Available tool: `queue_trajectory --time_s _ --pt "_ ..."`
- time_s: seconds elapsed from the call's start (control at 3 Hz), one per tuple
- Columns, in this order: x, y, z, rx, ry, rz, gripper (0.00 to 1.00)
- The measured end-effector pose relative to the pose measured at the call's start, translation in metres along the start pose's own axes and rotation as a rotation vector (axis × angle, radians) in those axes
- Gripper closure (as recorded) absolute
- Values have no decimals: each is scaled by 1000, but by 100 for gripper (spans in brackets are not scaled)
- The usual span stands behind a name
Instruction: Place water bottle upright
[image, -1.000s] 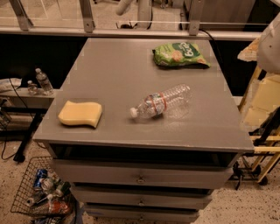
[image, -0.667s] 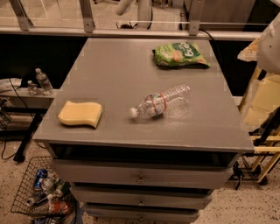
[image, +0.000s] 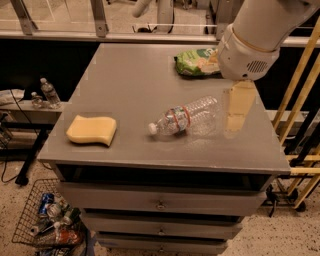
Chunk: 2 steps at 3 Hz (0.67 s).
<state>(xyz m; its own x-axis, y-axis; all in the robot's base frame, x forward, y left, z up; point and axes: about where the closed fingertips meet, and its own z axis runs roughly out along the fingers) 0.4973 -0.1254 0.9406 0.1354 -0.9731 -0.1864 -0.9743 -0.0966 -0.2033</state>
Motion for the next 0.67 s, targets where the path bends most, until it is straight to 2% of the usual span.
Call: queue_trajectory --time_s 0.33,0.67 --pt "0 0 0 0 0 0 0" --pt "-6 -11 5 -3 30 -26 0"
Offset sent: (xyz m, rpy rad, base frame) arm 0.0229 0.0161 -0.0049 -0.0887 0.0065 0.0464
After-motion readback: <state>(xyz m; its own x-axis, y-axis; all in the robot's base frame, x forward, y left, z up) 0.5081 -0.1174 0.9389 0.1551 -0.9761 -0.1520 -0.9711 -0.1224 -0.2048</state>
